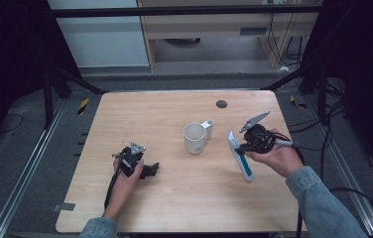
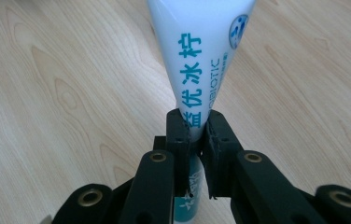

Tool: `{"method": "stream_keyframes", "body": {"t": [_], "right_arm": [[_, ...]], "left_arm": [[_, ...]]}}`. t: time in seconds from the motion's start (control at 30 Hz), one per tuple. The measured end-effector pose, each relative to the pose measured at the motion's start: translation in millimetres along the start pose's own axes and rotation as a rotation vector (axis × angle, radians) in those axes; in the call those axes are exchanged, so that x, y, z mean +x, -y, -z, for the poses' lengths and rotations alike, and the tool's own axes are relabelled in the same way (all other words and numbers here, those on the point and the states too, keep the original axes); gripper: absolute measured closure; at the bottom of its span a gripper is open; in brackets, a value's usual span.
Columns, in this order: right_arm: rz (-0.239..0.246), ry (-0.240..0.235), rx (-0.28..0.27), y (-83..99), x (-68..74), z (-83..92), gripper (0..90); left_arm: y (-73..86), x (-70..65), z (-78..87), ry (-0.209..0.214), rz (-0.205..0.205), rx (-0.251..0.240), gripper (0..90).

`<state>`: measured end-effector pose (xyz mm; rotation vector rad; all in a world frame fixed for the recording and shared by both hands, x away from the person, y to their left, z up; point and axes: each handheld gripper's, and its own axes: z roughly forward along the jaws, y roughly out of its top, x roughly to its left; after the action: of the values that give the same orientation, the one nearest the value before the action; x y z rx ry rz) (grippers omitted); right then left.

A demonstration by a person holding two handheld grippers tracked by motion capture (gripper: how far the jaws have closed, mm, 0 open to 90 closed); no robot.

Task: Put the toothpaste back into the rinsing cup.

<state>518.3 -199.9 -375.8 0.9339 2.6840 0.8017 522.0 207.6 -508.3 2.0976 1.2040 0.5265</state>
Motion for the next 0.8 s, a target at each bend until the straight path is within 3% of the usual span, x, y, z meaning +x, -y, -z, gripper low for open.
{"method": "stream_keyframes", "body": {"t": [0.8], "right_arm": [[-0.031,0.043,-0.169,-2.3,-9.5,17.9,82.6]], "left_arm": [[0.0,0.0,0.0,0.0,0.0,0.0,0.0]]}}
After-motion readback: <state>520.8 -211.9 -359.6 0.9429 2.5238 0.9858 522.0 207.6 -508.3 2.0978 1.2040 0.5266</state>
